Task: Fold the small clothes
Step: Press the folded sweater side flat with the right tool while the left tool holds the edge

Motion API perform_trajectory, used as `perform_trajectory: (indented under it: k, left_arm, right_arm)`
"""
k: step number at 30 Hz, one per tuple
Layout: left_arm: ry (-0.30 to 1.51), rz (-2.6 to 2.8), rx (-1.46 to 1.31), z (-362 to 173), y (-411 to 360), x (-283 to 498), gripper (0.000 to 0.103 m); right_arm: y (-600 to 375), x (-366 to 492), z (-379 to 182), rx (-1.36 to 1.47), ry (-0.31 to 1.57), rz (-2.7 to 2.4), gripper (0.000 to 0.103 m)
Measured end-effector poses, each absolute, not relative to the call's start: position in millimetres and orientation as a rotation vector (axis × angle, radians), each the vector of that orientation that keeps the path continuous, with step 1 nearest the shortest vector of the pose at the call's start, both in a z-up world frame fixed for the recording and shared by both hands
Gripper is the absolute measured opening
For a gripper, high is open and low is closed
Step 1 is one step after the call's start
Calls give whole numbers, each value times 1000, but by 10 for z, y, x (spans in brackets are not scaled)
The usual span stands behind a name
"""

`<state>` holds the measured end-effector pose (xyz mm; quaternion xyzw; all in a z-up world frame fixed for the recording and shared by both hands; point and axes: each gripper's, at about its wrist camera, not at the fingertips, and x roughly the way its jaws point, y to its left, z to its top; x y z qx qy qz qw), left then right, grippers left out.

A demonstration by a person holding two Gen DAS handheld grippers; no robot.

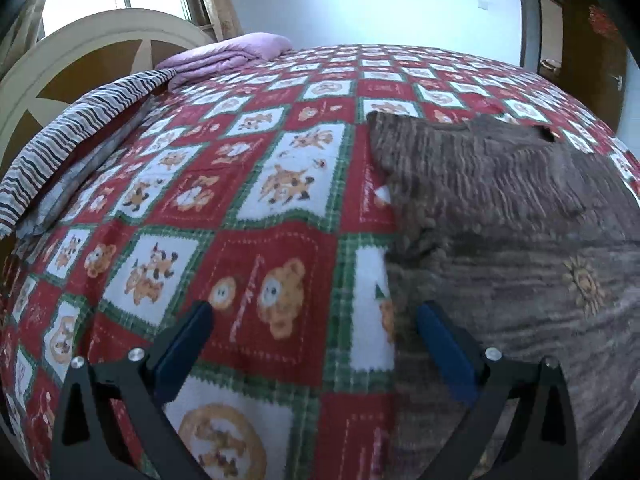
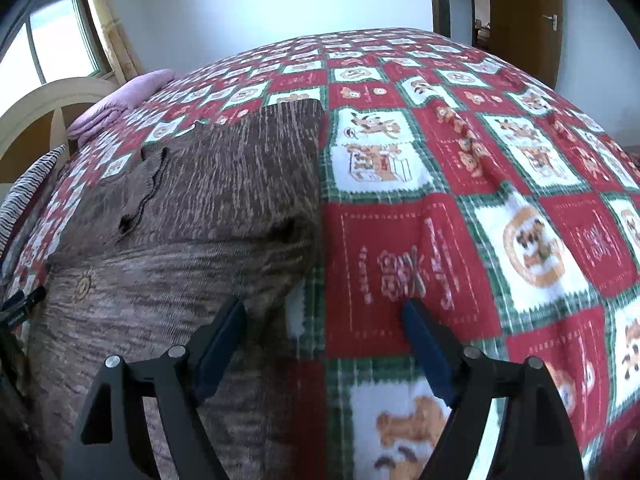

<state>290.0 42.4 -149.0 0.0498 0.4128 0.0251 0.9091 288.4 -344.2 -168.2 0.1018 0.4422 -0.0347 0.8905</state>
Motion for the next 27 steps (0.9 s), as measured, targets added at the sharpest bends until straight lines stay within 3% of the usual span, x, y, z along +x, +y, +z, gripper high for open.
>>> perform_trajectory:
  k: [16, 27]
  left_arm:
    - [801, -54, 165, -1364, 609, 2057, 103]
    - [865, -166, 103, -1392, 652, 1537, 101]
  right_arm:
    - [-3183, 2273, -1631, 235, 968, 12, 81]
    - [-3051, 1859, -1670, 250, 978, 37, 81]
